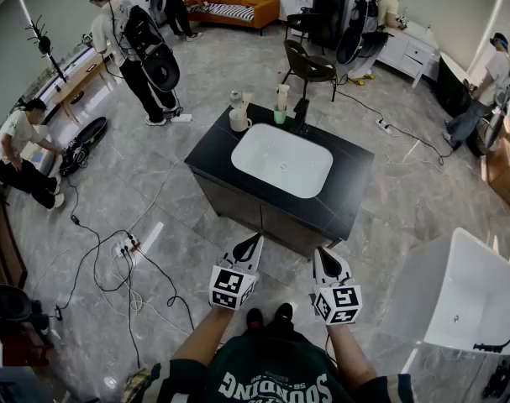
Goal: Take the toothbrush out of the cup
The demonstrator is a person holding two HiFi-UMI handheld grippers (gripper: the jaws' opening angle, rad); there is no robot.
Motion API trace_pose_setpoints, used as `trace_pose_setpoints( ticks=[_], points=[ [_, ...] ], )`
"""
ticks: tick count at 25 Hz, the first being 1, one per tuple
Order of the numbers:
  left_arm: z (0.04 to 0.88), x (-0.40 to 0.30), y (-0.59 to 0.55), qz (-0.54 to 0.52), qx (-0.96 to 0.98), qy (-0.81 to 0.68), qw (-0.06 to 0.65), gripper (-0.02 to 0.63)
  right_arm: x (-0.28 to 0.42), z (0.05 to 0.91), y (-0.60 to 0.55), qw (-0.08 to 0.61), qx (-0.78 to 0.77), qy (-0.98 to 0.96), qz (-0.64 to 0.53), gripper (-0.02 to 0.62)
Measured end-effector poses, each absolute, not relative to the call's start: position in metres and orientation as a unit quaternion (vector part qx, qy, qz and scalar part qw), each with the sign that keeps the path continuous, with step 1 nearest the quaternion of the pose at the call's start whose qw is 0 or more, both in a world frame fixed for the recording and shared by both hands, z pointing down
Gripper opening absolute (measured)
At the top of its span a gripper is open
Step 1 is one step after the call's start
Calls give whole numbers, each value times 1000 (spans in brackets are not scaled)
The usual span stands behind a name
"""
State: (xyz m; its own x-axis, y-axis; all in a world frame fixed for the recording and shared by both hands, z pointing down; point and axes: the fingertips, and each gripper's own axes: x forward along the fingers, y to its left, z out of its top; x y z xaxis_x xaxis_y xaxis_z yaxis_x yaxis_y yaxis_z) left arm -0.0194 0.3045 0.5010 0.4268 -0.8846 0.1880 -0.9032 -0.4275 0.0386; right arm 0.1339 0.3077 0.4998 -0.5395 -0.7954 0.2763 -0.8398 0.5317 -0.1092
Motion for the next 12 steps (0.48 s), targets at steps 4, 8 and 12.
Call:
trace_pose_setpoints(
  ticks=[4, 8, 12],
  points=[
    [500, -21, 314, 70, 841, -532, 64, 9, 129, 494, 317, 80, 463, -875, 114, 39],
    [496, -21, 312, 68, 841, -533, 63, 9, 128, 486, 316, 68, 458, -879, 111, 41],
    [495, -15, 312, 67, 841, -533, 64, 9, 136, 491, 318, 77, 467, -874, 104, 41]
  ],
)
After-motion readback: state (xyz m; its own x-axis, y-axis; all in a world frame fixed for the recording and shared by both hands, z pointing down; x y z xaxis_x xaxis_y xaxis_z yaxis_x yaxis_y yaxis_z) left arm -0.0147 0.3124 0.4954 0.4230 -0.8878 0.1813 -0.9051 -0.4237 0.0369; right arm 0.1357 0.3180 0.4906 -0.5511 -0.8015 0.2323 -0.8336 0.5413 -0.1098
